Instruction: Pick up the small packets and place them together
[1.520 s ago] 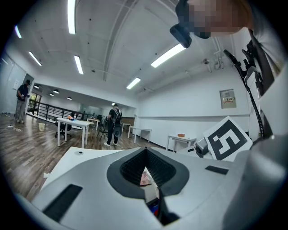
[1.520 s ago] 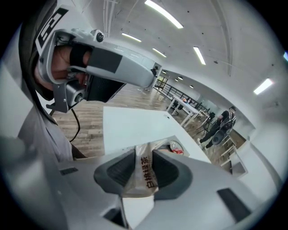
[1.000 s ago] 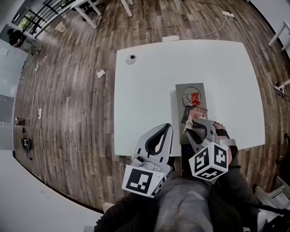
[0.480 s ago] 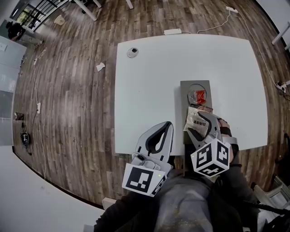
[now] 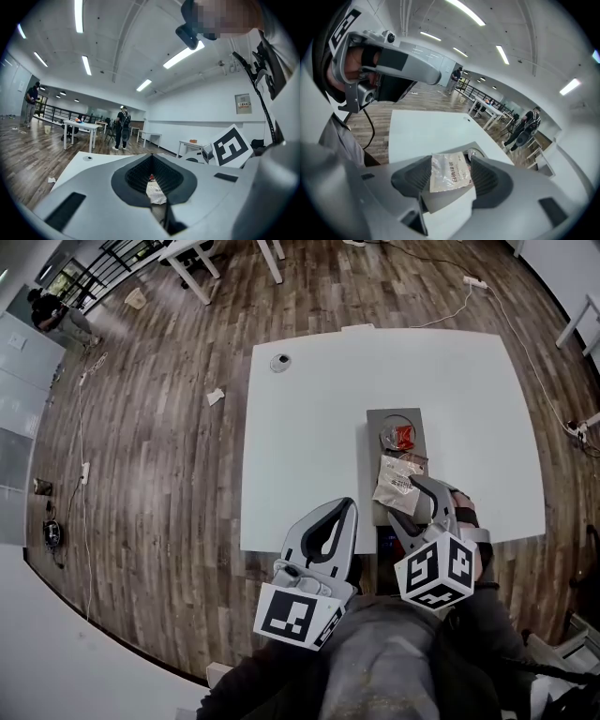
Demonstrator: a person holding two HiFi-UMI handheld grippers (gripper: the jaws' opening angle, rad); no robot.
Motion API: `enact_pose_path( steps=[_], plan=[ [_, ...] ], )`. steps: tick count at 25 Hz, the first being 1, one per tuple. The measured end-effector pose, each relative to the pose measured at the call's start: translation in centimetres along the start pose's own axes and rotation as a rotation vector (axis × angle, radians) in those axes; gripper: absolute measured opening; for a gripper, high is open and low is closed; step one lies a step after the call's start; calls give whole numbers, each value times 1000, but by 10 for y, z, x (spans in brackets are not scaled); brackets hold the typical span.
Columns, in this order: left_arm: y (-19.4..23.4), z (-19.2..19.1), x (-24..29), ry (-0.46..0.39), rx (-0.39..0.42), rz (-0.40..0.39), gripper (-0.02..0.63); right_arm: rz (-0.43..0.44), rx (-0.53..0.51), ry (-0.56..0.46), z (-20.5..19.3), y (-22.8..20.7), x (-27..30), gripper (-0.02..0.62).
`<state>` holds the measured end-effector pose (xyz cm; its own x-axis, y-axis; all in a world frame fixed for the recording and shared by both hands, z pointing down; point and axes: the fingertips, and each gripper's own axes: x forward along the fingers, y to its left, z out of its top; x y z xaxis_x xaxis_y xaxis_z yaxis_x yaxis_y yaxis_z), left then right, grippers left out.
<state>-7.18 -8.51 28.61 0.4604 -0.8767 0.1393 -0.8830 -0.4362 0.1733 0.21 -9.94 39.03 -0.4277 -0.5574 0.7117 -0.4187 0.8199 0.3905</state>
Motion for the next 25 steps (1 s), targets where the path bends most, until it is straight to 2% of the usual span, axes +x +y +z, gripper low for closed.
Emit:
enact_pose_path(
  steps=[6, 10, 17, 22, 25],
  plan=[
    [-32, 2, -29, -29, 9, -8, 3, -37, -16, -10, -10, 16, -37, 253],
    [-53, -8, -45, -37, 4, -13, 3, -29, -19, 2, -27, 40, -55, 253],
    [-76, -34, -65, -12, -21, -14, 3, 90, -40, 75, -68, 97, -52, 253],
    [-56, -36, -71, -2, -24, 34, 3, 154, -72, 128, -73, 111, -29, 253],
    [-39, -39, -66, 13, -36, 53, 3, 208, -101, 201, -81, 113, -10, 253]
  ],
)
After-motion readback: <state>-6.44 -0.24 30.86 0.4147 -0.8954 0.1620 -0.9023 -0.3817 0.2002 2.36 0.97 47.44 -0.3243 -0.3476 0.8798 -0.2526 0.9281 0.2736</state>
